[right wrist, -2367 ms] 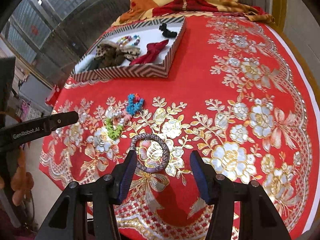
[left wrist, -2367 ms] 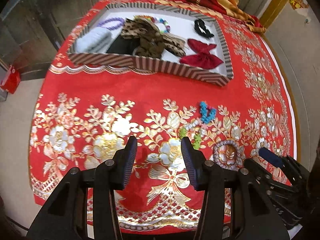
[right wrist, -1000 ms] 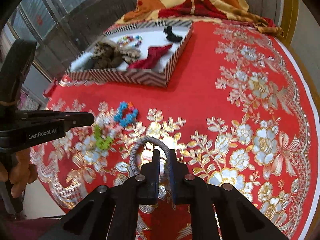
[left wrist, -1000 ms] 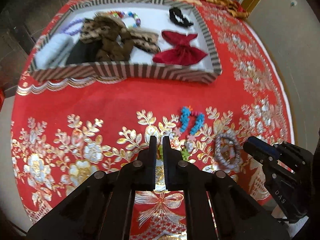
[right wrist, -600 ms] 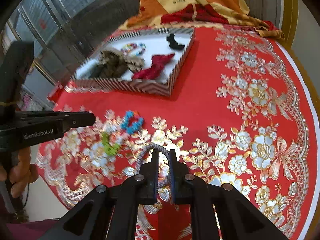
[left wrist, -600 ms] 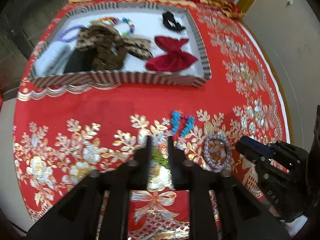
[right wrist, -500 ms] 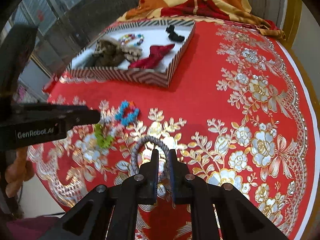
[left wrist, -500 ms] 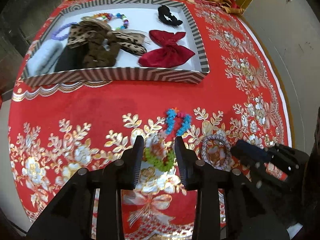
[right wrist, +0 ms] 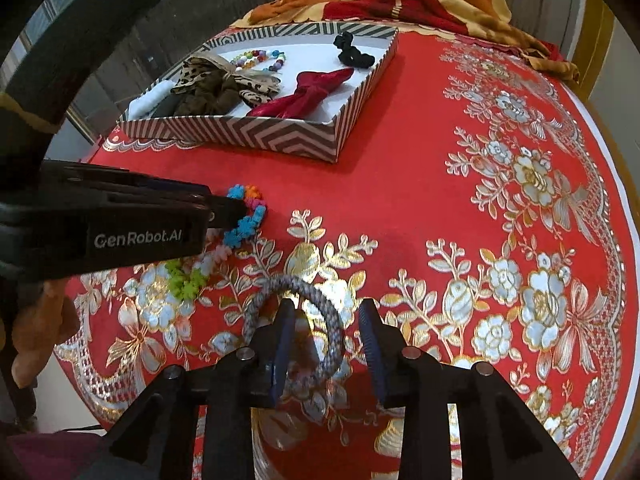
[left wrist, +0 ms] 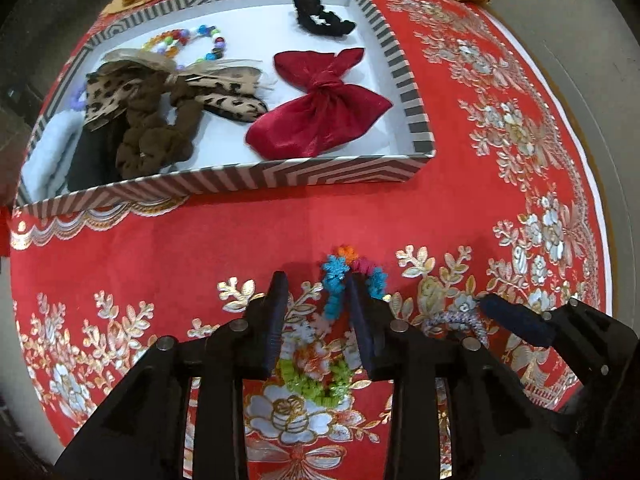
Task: Organize jewelry
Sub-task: 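Grasp the blue-green beaded bracelet with left tool while right tool grasps grey braided bracelet, then carry both held bracelets up and over into the white tray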
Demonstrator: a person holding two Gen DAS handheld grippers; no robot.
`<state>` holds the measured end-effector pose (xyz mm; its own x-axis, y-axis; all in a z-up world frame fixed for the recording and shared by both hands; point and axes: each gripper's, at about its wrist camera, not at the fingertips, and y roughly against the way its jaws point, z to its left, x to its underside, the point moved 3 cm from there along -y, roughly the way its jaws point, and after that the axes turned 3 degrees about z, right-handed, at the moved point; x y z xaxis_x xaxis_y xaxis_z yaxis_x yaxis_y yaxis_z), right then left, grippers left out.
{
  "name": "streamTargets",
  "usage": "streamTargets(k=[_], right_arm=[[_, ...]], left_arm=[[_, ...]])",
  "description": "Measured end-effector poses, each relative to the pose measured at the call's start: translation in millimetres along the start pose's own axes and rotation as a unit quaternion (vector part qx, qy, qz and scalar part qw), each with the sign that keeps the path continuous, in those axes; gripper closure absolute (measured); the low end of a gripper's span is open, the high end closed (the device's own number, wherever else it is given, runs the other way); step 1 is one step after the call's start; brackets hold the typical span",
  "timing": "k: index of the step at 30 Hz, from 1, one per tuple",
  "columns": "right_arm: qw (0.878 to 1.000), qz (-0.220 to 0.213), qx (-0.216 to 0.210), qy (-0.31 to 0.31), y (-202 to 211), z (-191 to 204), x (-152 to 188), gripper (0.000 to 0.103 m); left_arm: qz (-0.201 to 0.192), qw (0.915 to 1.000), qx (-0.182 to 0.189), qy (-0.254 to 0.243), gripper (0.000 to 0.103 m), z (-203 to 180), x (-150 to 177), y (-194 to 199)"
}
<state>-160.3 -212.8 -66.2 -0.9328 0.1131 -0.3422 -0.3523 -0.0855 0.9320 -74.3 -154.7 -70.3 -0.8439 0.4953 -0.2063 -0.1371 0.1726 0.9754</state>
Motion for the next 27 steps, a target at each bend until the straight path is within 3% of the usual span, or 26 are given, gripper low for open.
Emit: streamTargets(k=[1, 5, 10, 19, 23, 27], right_arm=[[1.000, 0.000, 0.003, 0.003, -1, 0, -1, 0.082], [1.000, 0.001, -0.021, -0.018, 2, -8, 1, 0.094], [0.998, -0.018, -0.051, -0.038, 23, -14, 1, 0.095], [0.996, -0.059, -0.065, -0.030, 61, -12, -15, 0.096], [0.998, -0.042, -0.050, -0.015, 53, -12, -17, 0.095], [0.999, 0.004, -0.023, 0.027, 26, -5, -11, 0.095]], left_arm=[[-0.002, 1.0000, -0.001, -0.002, 0.094, 0, 0, 0], [-0.002, 0.9998, 0.021, -0.003, 0.095, 4, 2, 3], [-0.018, 0.9987, 0.047, 0.004, 0.095, 12, 6, 32], [-0.071, 0.9957, 0.056, 0.019, 0.095, 24, 1, 97], [-0.090, 0.9942, 0.053, 0.022, 0.095, 31, -3, 116], [-0.099, 0.9931, 0.055, 0.031, 0.095, 38, -5, 125]])
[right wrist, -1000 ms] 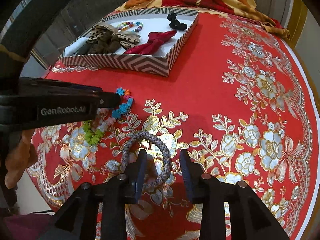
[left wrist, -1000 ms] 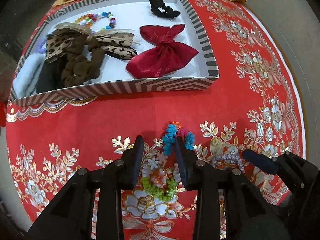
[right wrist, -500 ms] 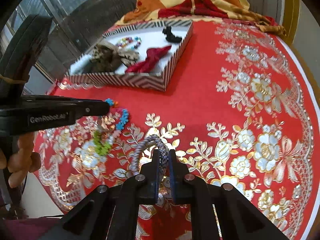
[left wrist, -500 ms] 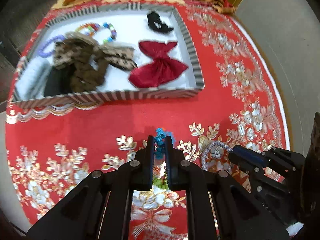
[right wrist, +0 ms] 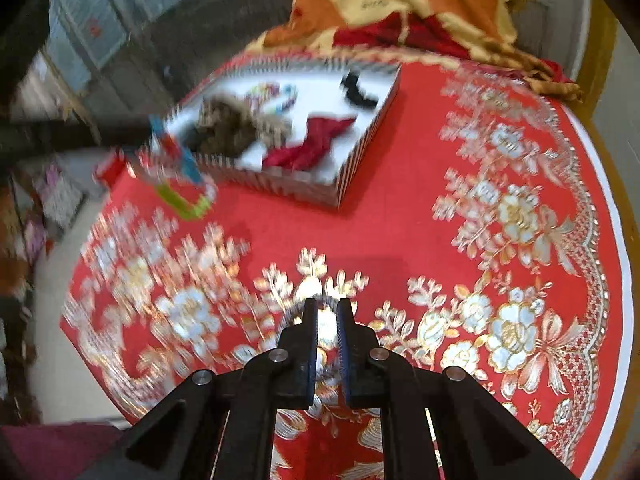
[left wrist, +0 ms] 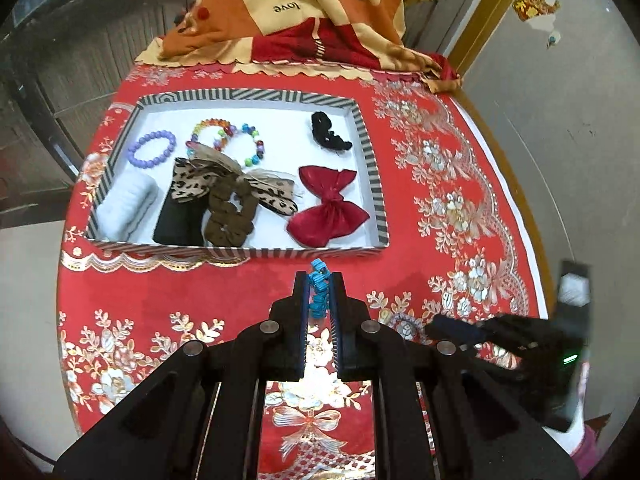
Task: Organize jewelry
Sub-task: 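Carry both held bracelets up and over into the white tray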
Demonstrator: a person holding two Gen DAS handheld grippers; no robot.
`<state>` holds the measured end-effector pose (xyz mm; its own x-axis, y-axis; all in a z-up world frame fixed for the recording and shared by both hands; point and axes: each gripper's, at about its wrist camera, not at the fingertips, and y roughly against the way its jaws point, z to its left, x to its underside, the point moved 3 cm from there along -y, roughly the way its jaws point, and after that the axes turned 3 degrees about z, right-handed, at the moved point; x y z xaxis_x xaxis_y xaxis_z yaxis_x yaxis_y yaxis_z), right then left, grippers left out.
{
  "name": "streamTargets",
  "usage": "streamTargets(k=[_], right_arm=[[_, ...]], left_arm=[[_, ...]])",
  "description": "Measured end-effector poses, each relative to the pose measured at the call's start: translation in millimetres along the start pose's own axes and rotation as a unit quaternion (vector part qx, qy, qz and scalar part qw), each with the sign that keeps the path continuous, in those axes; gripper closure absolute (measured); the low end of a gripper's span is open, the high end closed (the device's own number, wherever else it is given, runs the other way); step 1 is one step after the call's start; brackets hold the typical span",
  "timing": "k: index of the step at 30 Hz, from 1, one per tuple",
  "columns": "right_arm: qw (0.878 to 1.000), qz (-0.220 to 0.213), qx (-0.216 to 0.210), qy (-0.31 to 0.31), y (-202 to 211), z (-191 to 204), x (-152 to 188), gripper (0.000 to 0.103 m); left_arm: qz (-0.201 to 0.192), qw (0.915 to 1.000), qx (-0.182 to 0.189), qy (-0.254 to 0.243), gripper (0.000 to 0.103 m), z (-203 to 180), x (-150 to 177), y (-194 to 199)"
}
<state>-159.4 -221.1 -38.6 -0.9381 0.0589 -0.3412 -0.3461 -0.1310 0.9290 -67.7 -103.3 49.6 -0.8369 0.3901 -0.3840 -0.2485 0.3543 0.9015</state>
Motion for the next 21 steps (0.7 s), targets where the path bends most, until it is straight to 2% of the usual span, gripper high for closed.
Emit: streamTargets(k=[6, 9, 17, 21], right_arm=[[0.998, 0.037, 0.036, 0.038, -25, 2, 1, 0.095], [0.996, 0.056, 0.038, 0.054, -31, 4, 0, 0.095], [0.990, 0.072, 0.044, 0.110, -35, 11, -5, 0.095], [0.995, 0.069, 0.021, 0.073, -35, 9, -8, 0.096]], left_arm=[[0.001, 0.9999, 0.002, 0.011, 0.095, 9, 2, 2], [0.002, 0.9999, 0.004, 0.013, 0.095, 11, 3, 3], [-0.003, 0.9998, 0.008, 0.019, 0.095, 18, -2, 8], [-0.003, 0.9997, 0.010, 0.021, 0.095, 19, -4, 11]])
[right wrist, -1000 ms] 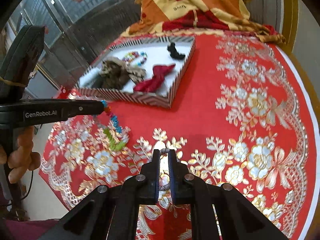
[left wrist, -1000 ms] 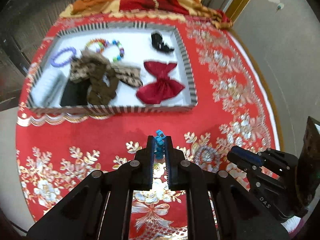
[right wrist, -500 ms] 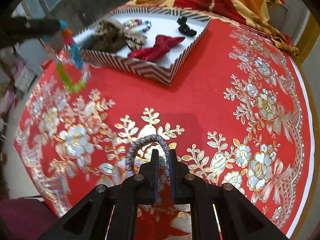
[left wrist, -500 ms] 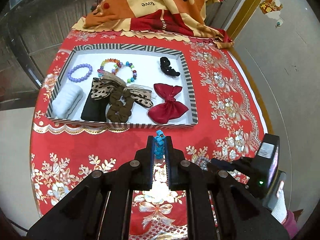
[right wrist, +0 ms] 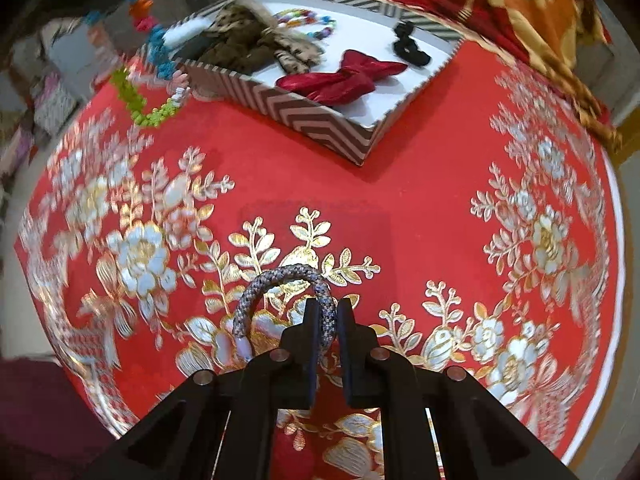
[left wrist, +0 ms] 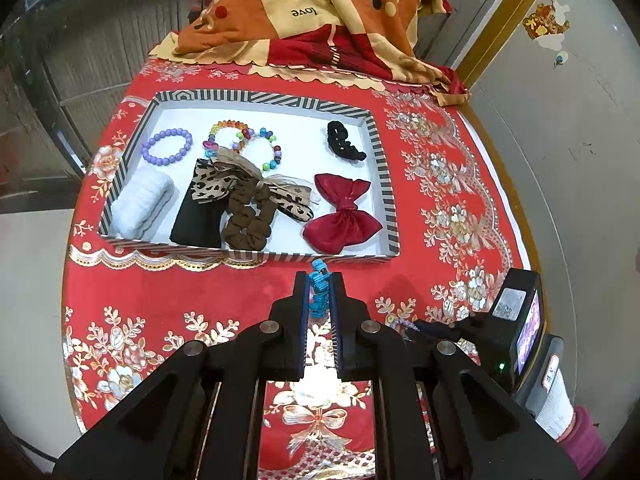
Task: Organize jewelry
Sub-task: 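Carry both held bracelets up and over into the white tray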
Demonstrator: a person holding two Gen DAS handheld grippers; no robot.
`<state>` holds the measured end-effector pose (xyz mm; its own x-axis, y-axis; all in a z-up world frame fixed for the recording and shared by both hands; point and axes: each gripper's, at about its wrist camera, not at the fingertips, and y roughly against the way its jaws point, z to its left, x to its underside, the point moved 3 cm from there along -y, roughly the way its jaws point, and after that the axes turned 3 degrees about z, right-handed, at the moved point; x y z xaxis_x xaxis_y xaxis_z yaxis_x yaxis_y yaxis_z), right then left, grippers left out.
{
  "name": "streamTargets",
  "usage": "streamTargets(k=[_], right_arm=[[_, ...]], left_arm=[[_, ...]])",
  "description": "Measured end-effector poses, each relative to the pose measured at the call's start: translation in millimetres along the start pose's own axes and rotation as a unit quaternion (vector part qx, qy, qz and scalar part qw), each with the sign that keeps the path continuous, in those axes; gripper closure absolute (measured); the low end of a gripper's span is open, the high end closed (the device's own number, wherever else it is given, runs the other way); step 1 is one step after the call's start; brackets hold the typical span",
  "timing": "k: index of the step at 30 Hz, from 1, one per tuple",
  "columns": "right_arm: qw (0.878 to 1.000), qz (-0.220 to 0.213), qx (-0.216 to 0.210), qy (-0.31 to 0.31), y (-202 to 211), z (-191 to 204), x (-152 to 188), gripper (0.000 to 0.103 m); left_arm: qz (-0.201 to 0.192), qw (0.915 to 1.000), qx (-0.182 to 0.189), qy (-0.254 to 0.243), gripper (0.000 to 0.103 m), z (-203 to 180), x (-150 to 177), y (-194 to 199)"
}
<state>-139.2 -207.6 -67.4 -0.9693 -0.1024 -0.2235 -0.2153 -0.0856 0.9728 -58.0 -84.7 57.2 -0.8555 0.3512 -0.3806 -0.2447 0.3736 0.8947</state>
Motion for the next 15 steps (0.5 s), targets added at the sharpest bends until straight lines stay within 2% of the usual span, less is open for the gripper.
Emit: streamTargets(k=[5, 15], right_arm=[[0.997, -0.033, -0.044, -0.048, 22, -14, -2, 0.096], [0.990, -0.104, -0.056, -0.074, 81, -18, -32, 0.096]], left_arm=[[-0.009, 0.9999, -0.006, -0.004, 0.095, 1, -7, 7], [-0.034, 0.9992, -0.022, -0.005, 0.095, 12, -44, 24]])
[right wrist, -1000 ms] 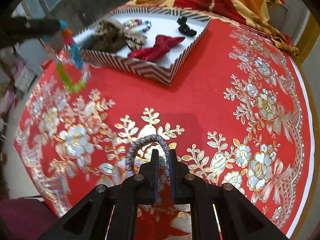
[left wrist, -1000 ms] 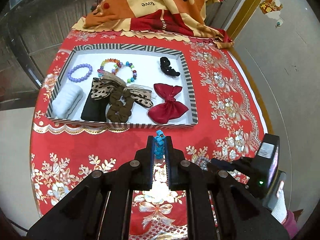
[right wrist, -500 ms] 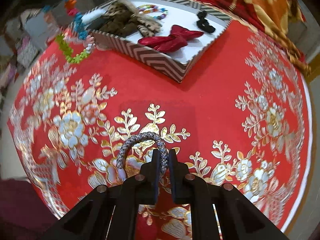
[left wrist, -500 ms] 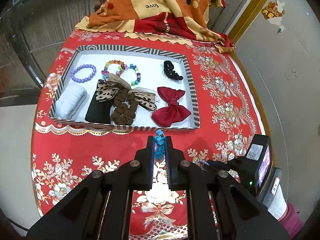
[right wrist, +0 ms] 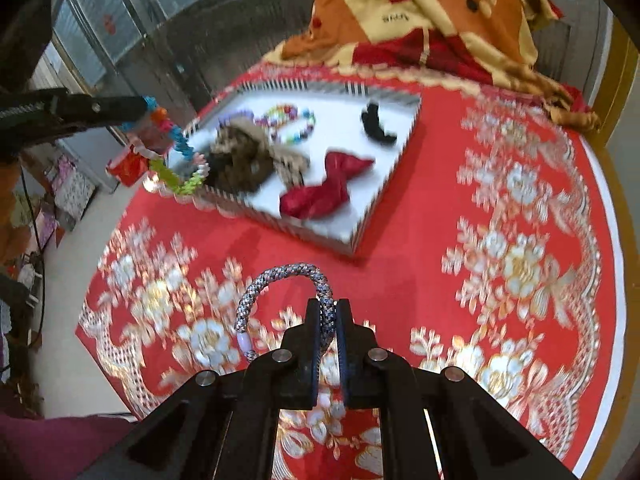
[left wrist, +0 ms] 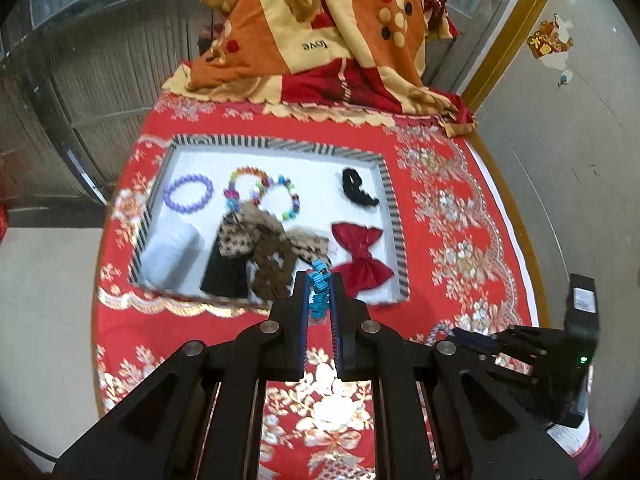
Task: Organize jewelry
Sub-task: 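Carry both held bracelets up and over into the white tray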
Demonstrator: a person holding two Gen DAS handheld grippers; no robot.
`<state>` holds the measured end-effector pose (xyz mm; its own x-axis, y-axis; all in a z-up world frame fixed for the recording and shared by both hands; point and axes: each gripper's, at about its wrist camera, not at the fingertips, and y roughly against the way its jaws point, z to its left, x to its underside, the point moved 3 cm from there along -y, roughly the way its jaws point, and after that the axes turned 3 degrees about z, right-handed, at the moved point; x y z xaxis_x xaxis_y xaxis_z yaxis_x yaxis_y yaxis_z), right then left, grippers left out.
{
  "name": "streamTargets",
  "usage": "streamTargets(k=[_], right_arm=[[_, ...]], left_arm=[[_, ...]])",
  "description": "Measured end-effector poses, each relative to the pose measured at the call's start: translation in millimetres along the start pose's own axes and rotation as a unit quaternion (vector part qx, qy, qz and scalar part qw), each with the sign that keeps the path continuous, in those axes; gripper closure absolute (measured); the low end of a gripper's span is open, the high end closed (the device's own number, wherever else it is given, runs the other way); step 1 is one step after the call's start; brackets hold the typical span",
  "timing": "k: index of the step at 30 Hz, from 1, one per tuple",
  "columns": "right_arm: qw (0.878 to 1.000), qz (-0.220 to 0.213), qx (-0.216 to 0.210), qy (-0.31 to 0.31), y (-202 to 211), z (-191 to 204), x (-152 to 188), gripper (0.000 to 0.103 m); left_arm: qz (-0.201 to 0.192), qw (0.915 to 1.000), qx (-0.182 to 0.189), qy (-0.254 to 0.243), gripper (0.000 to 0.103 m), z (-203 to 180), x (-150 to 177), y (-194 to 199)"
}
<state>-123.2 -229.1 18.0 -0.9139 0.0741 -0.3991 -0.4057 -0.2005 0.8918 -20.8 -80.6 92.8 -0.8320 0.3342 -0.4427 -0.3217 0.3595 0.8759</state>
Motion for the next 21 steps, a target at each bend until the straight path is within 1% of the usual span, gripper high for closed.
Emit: streamTargets(k=[5, 8, 12, 17, 21], right_arm=[[1.000, -0.023, -0.005, -0.011, -2, 4, -33, 0.096], [0.999, -0.030, -0.007, -0.011, -7, 6, -53, 0.096], [1.000, -0.028, -0.006, -0.009, -22, 5, -80, 0.096], [1.000, -0.020, -0.007, -0.008, -49, 5, -115, 0.096], [1.000, -0.007, -0.005, -0.014, -76, 3, -137, 0.096]], left_arm=[[-0.008, 0.9999, -0.013, 0.005, 0.095, 11, -31, -1], [-0.012, 0.9996, -0.026, 0.006, 0.095, 18, -48, -5], [-0.012, 0.9991, -0.040, 0.004, 0.095, 28, -68, -16], [-0.004, 0.9982, -0.059, 0.010, 0.095, 50, -95, -40], [0.009, 0.9980, -0.058, 0.023, 0.095, 67, -112, -62]])
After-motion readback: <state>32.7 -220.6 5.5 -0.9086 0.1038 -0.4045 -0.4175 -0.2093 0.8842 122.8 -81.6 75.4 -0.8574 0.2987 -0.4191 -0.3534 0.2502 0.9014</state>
